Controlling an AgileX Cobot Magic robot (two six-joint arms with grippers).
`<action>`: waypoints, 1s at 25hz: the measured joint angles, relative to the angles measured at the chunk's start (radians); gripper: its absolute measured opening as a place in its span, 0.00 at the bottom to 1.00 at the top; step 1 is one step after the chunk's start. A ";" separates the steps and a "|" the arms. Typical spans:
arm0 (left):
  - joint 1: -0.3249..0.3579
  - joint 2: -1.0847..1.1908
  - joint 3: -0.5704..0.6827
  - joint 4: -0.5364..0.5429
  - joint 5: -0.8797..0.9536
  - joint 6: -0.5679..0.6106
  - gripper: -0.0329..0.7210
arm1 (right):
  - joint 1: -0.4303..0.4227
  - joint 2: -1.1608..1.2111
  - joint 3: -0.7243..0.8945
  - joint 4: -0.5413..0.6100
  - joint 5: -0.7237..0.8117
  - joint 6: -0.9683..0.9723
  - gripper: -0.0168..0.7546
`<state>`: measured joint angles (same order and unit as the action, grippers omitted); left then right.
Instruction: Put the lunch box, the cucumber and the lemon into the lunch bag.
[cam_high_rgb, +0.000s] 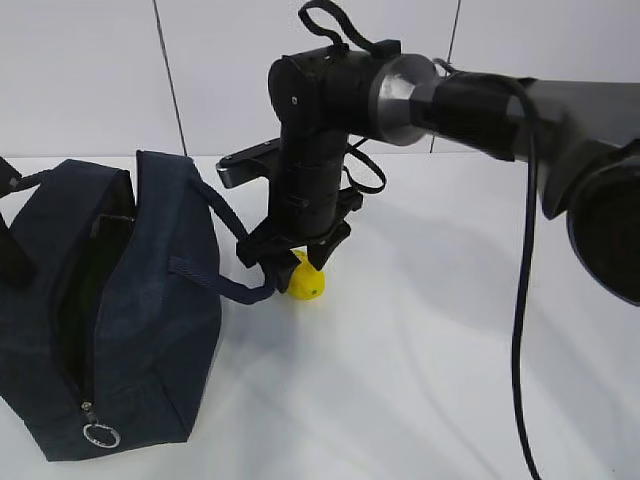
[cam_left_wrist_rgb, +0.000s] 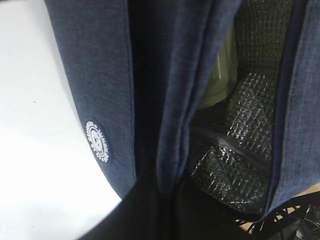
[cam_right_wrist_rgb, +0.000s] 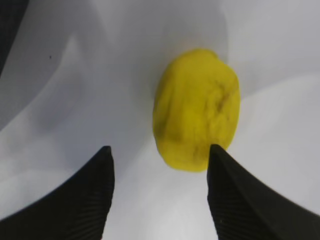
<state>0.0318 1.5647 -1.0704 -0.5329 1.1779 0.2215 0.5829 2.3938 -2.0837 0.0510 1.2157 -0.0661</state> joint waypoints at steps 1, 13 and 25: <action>0.000 0.000 0.000 0.000 0.000 0.000 0.05 | 0.000 0.005 -0.005 0.000 -0.007 0.000 0.58; 0.000 0.000 0.000 0.010 0.005 0.000 0.05 | -0.009 0.009 -0.020 -0.025 -0.040 -0.001 0.67; 0.000 0.000 0.000 0.012 0.005 0.000 0.05 | -0.021 0.067 -0.023 -0.031 -0.052 -0.001 0.69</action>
<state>0.0318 1.5647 -1.0704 -0.5208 1.1833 0.2215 0.5615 2.4607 -2.1070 0.0200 1.1633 -0.0666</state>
